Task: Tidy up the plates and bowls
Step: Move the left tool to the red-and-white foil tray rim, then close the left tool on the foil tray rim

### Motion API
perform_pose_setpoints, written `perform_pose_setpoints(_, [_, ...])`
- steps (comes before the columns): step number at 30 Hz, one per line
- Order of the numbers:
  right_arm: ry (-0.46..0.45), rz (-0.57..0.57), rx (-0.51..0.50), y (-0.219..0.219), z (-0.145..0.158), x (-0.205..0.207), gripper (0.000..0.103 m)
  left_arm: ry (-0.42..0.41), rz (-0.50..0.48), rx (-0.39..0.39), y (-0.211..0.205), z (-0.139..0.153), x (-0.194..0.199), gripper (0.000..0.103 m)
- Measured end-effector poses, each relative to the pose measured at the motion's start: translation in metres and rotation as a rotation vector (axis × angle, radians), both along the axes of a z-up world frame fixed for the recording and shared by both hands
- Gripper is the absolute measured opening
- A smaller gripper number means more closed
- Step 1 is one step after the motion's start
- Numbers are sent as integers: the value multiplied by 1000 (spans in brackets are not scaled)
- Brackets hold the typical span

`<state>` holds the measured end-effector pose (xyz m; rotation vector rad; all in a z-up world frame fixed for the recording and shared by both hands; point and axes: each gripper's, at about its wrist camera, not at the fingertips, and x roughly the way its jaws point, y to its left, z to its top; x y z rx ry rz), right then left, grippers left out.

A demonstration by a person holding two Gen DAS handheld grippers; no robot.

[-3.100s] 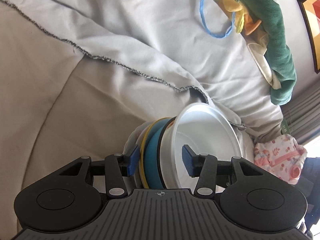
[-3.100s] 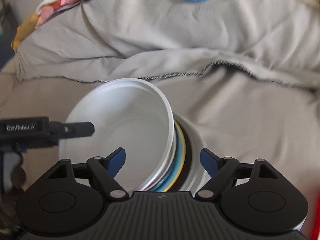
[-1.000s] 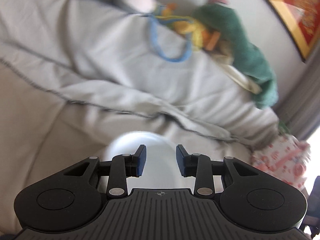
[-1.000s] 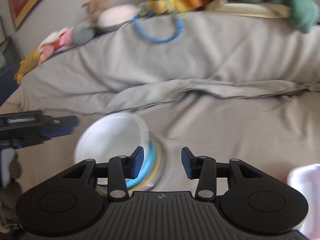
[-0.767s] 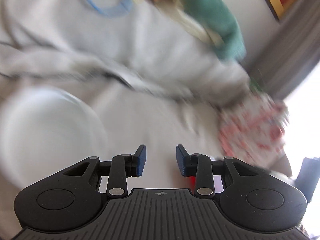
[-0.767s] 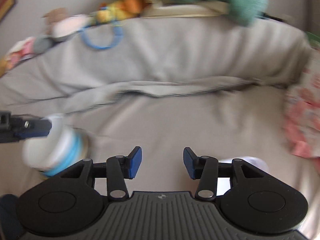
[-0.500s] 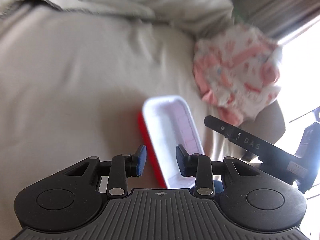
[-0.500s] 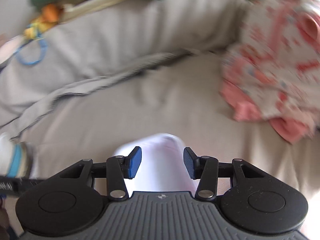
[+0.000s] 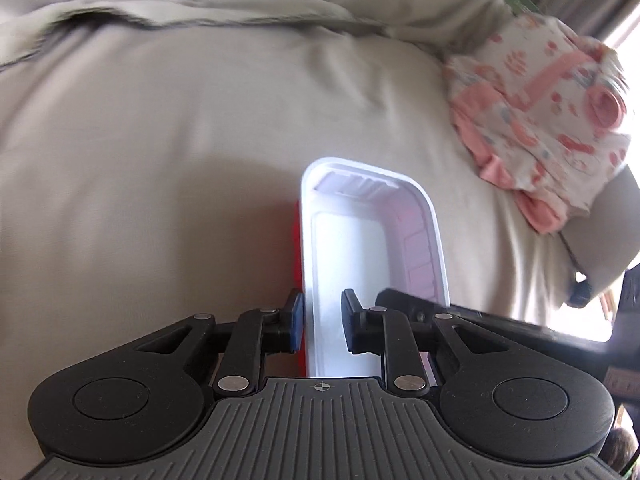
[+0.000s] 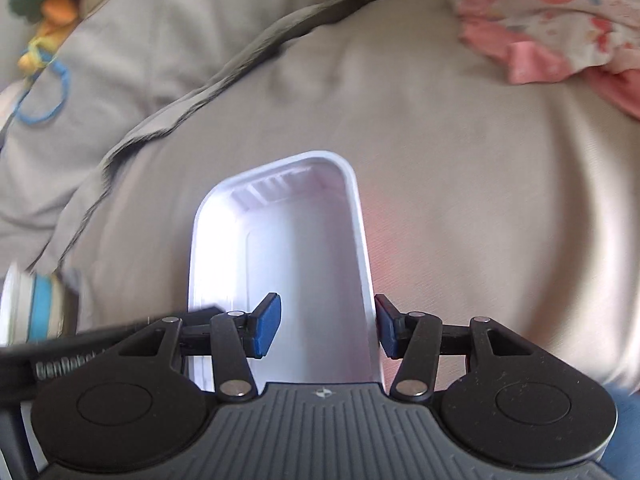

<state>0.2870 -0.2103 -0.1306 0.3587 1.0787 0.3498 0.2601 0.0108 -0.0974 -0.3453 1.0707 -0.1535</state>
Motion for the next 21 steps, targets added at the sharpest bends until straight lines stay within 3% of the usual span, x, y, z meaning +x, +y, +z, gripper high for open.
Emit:
perform_pose_setpoints(5, [-2, 100, 50, 40, 4, -16, 51, 5, 63, 19, 37, 6, -34, 23])
perform_pose_setpoints(13, [-45, 315, 21, 97, 6, -53, 51, 3, 136, 1, 79, 3, -95, 23])
perform_pose_setpoints(18, [-109, 354, -23, 109, 7, -66, 51, 12, 208, -13, 91, -12, -100, 23])
perform_pose_setpoints(21, [-181, 323, -53, 104, 7, -64, 51, 53, 240, 3, 94, -25, -97, 23])
